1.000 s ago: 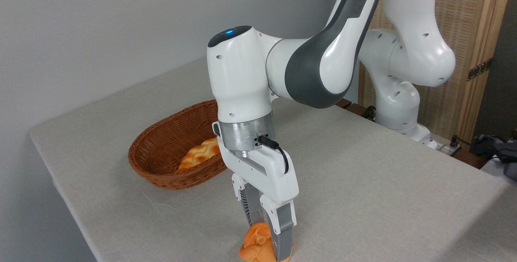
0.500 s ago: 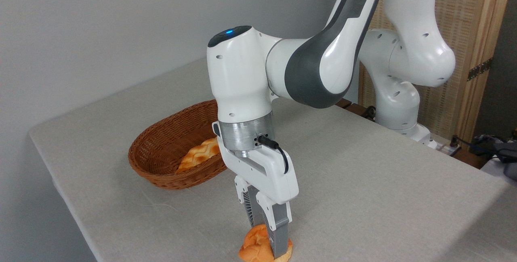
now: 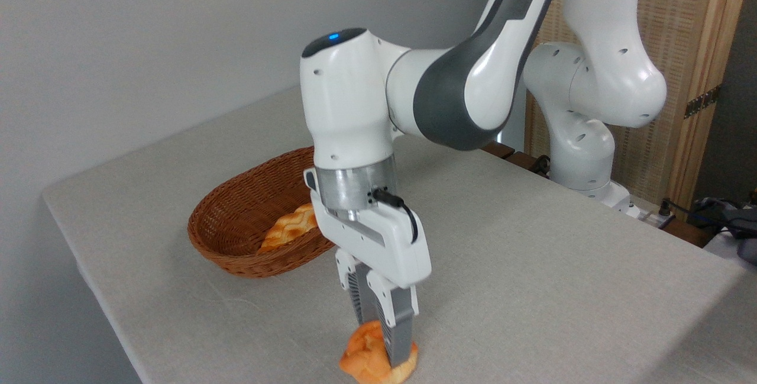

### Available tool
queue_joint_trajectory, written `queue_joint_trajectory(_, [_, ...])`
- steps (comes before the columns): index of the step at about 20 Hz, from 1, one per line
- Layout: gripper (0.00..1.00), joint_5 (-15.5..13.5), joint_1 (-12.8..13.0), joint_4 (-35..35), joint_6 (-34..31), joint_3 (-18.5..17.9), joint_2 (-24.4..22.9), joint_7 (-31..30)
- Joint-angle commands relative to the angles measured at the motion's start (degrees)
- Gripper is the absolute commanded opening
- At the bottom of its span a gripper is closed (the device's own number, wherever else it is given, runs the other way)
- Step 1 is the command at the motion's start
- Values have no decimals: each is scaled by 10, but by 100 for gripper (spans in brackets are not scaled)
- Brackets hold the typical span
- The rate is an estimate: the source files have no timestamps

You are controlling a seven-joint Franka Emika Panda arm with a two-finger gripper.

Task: Put bread into the basket
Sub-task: 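Lift the held roll and carry it over the wicker basket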

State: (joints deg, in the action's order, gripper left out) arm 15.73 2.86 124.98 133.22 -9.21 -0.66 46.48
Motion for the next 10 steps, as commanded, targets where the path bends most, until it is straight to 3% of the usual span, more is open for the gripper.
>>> queue_joint_trajectory(1, [49, -34, 15, -27, -73, 11, -38, -14])
queue_joint_trajectory(5, [50, -72, 14, -81, -208, 65, -61, -37])
queue_joint_trajectory(8, [50, -103, 15, -88, -260, 124, -82, -81])
queue_joint_trajectory(10, [50, -108, 15, -86, -279, 172, -94, -128])
